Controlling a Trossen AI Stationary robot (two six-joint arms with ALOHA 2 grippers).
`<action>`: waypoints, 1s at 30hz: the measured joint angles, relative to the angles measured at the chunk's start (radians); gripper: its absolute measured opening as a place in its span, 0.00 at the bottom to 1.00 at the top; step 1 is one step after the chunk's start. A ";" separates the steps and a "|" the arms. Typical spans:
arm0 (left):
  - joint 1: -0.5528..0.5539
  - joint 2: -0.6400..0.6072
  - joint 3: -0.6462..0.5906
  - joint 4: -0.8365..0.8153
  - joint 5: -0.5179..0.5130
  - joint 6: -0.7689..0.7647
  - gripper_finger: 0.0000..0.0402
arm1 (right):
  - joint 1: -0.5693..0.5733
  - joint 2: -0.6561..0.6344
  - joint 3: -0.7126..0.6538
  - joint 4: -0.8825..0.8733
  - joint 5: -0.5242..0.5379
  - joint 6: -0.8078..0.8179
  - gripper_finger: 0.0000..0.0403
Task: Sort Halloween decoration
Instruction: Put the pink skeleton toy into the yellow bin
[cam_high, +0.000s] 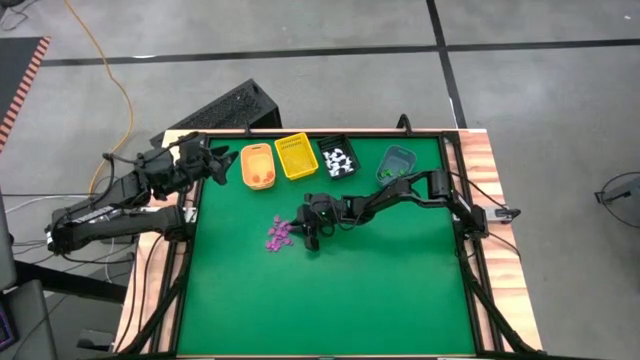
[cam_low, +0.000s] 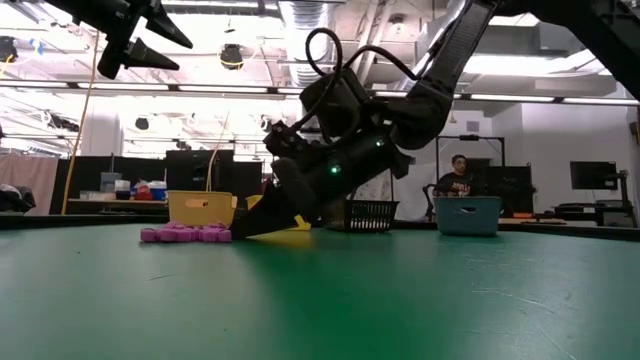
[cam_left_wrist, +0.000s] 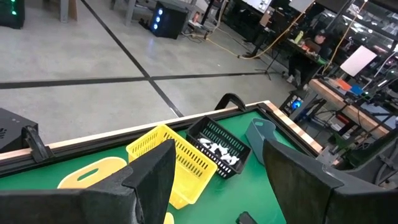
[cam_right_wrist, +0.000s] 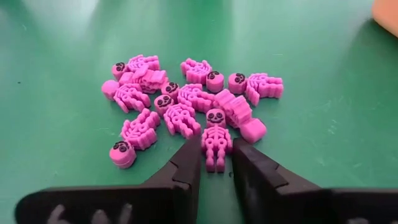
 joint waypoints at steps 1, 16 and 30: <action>0.000 0.000 0.000 0.001 0.000 0.000 0.58 | 0.000 0.000 -0.001 0.001 0.000 0.006 0.24; 0.000 0.000 0.000 0.000 0.002 0.000 0.58 | 0.003 -0.003 -0.002 -0.006 -0.002 0.061 0.03; 0.000 0.000 0.000 0.001 0.002 0.000 0.58 | 0.003 -0.102 -0.007 -0.022 -0.009 0.066 0.02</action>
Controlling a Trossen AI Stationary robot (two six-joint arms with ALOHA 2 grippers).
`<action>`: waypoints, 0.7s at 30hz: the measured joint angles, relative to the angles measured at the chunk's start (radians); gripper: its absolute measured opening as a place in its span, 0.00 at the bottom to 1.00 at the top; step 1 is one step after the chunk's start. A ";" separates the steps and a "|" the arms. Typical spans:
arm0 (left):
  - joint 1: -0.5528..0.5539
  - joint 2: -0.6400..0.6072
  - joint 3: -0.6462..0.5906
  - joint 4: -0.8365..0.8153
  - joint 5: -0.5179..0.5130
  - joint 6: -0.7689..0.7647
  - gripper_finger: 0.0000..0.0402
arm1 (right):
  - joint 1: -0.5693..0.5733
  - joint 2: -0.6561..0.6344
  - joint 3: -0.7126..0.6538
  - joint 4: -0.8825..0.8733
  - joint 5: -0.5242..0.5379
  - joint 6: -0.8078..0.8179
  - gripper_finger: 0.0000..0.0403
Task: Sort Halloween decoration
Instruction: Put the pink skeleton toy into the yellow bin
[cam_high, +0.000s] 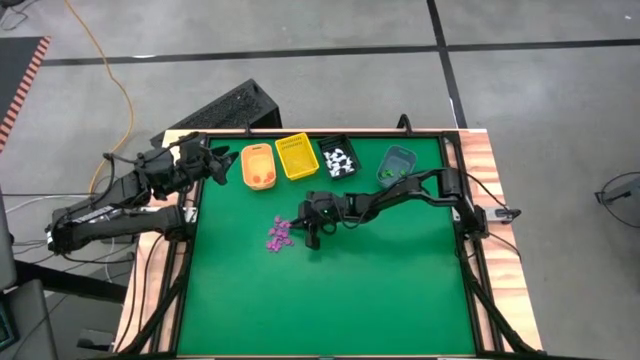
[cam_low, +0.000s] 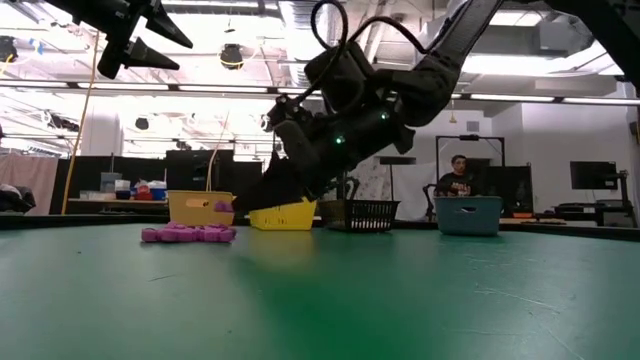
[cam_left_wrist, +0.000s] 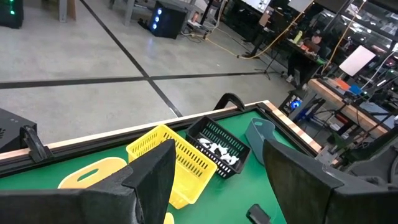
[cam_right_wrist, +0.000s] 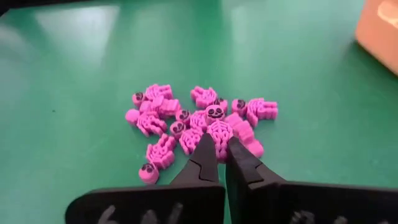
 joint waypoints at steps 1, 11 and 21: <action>0.000 0.000 0.000 0.000 0.000 0.000 0.58 | 0.001 -0.004 0.000 0.000 0.000 0.000 0.02; 0.000 0.000 0.000 0.000 0.000 -0.004 0.58 | -0.013 -0.075 0.001 0.006 0.025 0.000 0.02; 0.000 0.000 0.000 0.000 -0.003 -0.007 0.58 | -0.145 -0.127 0.037 0.013 0.165 0.033 0.02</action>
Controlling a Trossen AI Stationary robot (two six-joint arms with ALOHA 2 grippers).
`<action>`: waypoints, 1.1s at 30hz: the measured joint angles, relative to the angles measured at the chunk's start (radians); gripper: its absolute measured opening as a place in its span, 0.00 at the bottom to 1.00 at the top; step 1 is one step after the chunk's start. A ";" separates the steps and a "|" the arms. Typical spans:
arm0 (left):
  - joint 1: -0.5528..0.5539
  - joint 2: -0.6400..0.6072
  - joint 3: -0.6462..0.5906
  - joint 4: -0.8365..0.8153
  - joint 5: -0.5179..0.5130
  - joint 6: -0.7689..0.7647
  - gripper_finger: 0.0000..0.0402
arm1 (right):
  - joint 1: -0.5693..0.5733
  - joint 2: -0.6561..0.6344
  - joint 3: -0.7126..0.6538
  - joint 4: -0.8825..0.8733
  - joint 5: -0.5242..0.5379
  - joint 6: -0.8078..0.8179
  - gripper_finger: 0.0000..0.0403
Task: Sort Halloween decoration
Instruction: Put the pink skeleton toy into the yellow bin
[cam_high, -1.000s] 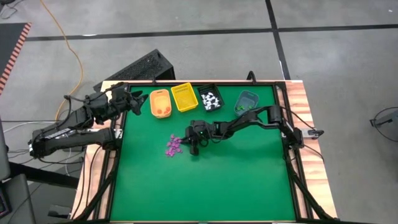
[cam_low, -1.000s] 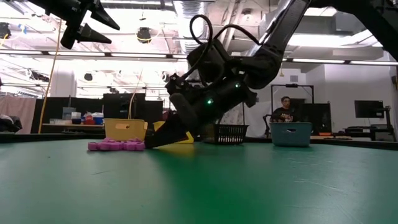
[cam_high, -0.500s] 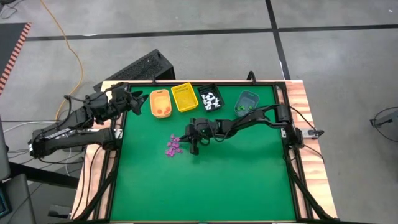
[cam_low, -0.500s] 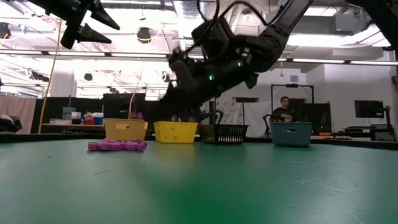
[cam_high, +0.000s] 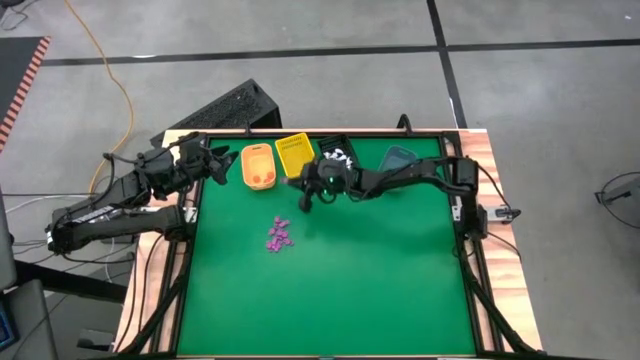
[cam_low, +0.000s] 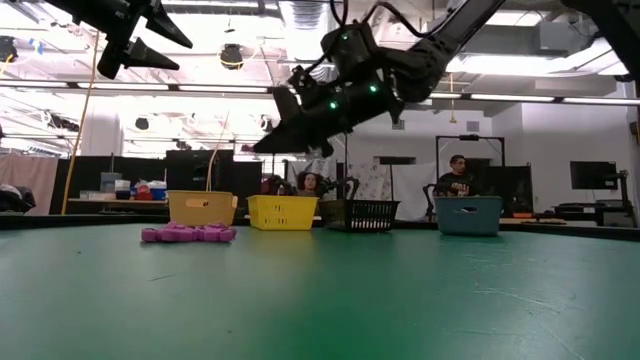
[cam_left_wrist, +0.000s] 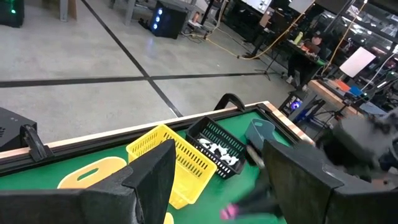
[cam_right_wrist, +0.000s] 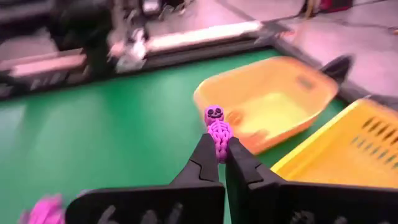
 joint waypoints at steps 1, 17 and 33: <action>0.000 0.000 0.000 0.000 0.000 0.000 0.58 | -0.015 0.000 0.018 -0.004 0.000 0.007 0.02; 0.000 0.000 0.000 -0.001 -0.030 0.019 0.58 | -0.164 0.046 0.133 -0.110 0.182 0.085 0.02; 0.000 0.000 0.000 -0.009 -0.032 0.019 0.58 | -0.150 0.157 0.134 -0.060 0.185 0.255 0.02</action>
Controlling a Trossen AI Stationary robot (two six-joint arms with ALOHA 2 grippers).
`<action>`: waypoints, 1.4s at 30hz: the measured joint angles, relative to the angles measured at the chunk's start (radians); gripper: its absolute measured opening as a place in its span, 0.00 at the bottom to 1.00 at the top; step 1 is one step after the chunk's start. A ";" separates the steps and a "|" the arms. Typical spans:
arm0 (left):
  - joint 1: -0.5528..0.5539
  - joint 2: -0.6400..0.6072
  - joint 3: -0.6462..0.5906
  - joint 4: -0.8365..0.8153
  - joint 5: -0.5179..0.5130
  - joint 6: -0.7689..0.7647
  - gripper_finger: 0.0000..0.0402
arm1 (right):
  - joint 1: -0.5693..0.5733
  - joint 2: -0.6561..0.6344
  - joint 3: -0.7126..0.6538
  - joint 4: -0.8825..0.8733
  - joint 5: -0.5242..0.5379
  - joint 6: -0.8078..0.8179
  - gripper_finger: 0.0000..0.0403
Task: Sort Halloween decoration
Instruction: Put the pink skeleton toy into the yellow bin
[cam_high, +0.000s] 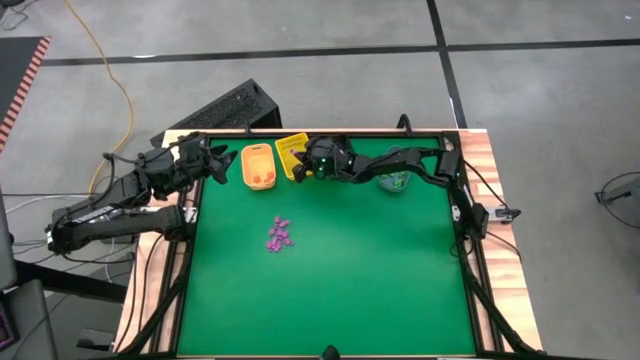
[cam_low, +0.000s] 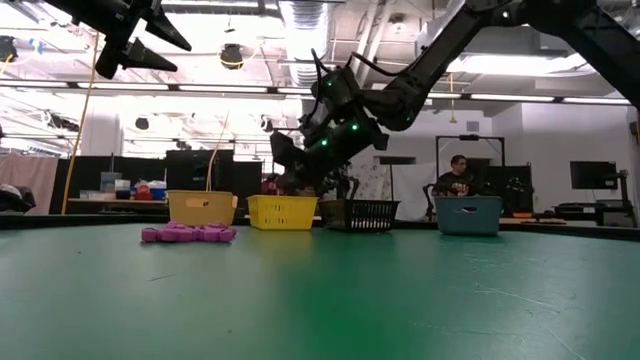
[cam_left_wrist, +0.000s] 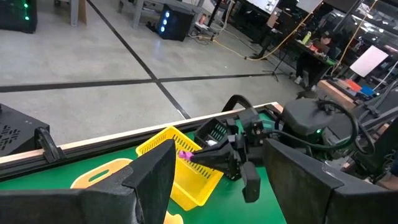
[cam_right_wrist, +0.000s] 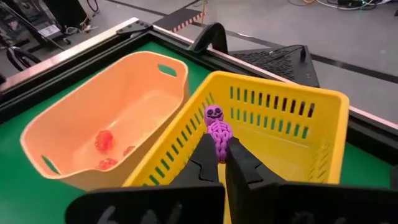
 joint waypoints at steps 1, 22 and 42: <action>0.000 0.000 0.000 0.000 0.000 0.000 0.58 | 0.000 0.000 0.000 -0.003 0.000 0.000 0.02; 0.000 0.000 0.000 0.001 0.001 -0.009 0.58 | 0.006 0.000 0.000 -0.019 -0.010 0.027 0.15; 0.000 0.000 0.000 0.001 0.001 -0.021 0.58 | 0.006 -0.001 0.000 -0.017 -0.048 0.024 0.15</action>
